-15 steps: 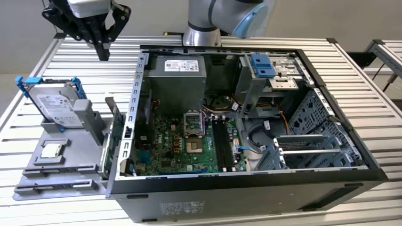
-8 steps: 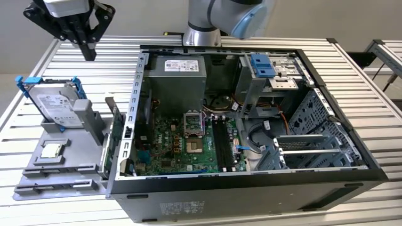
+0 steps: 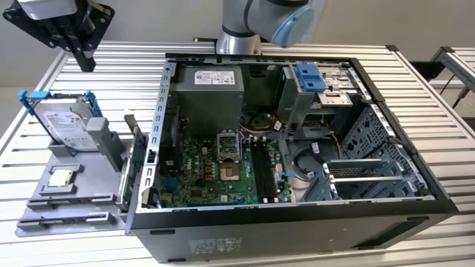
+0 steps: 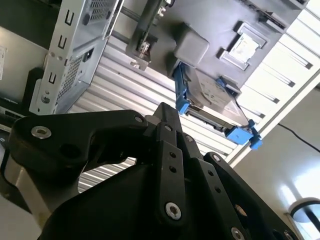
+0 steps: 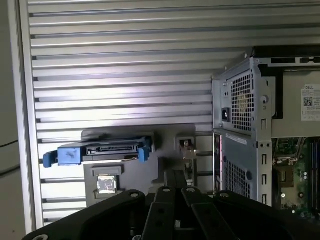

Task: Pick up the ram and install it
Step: 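Reach for the ram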

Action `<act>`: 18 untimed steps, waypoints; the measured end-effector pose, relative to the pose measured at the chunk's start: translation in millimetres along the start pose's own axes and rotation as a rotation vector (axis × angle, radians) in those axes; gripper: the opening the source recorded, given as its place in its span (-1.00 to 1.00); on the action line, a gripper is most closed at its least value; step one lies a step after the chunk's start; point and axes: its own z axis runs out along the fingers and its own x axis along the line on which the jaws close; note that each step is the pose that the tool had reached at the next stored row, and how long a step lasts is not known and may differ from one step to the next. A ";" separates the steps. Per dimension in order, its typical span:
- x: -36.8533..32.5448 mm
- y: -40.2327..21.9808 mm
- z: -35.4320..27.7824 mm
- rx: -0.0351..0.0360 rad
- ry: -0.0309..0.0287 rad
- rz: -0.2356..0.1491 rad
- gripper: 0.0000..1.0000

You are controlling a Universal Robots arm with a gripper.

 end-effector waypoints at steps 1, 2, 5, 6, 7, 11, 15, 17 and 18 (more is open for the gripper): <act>3.1 -0.2 0.0 -0.0001 -0.0001 0.000 -1.00; 6.5 -0.4 -0.1 0.0000 0.0000 -0.001 -1.00; 16.3 -0.9 -0.4 0.0000 0.0001 -0.002 -1.00; 19.3 -1.1 -0.4 0.0000 0.0001 -0.002 -1.00; 22.4 -1.3 -0.5 0.0000 0.0002 -0.002 -1.00; 34.8 -2.0 -0.8 0.0000 0.0003 -0.004 -1.00; 47.0 -2.7 -1.0 -0.0001 0.0004 -0.007 -1.00; 50.7 -2.9 -1.1 -0.0002 0.0008 -0.016 -1.00; 52.4 -3.0 -1.2 -0.0004 0.0010 -0.021 -1.00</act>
